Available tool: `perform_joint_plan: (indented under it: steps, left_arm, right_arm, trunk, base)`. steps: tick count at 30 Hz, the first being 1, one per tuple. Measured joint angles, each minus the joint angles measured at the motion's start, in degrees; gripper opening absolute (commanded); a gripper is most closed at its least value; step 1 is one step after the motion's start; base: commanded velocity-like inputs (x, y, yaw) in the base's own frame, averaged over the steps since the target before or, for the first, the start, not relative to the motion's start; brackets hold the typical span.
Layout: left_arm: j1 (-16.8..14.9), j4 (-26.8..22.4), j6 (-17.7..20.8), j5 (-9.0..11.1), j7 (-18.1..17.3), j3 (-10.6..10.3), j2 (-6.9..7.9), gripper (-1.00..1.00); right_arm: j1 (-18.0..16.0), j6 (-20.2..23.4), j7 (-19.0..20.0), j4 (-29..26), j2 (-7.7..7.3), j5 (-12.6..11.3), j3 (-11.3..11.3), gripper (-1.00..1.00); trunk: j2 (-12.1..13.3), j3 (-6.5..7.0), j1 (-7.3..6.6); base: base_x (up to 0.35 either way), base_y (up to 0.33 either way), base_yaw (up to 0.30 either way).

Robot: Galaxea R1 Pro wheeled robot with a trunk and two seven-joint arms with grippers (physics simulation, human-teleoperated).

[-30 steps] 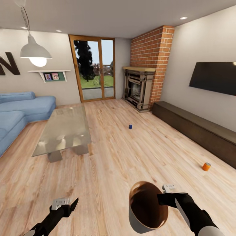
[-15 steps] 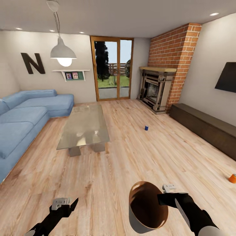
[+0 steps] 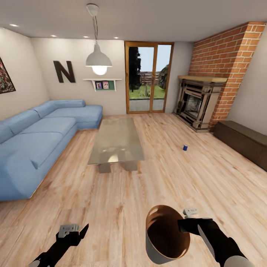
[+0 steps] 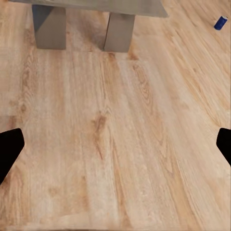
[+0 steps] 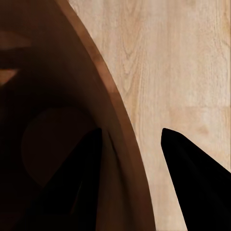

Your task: Put the three can of soda from the living room inside the tash can in the kitchen.

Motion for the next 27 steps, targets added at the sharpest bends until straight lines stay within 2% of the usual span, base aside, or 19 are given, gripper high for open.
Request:
perform_joint_plan:
  steps: [3, 7, 17, 27]
  left_arm:
    - [0.0, 0.01, -0.03, -0.03, 0.0, -0.04, 0.01, 1.0]
    - [0.0, 0.0, -0.03, -0.1, 0.0, -0.13, -0.04, 1.0]
    - [0.0, -0.01, -0.04, -0.17, 0.0, -0.17, -0.07, 1.0]
    - [0.0, -0.01, -0.04, -0.18, 0.0, -0.18, -0.07, 1.0]
  right_arm:
    - [0.01, 0.09, 0.06, 0.0, 0.18, -0.4, 0.0, -1.0]
    - [0.0, 0.0, -0.01, 0.0, 0.23, 0.01, -0.04, -1.0]
    - [0.0, -0.05, 0.05, 0.0, 0.26, -0.04, -0.06, -1.0]
    - [0.0, -0.08, 0.08, 0.0, 0.26, -0.03, -0.07, -1.0]
  trunk:
    - [0.0, 0.0, 0.0]
    - [0.0, 0.0, 0.0]
    - [0.0, 0.0, 0.0]
    - [0.0, 0.0, 0.0]
  base:
    - [0.0, 0.167, 0.251]
    - [0.0, -0.122, 0.251]
    - [0.0, -0.272, 0.219]
    - [0.0, -0.287, 0.047]
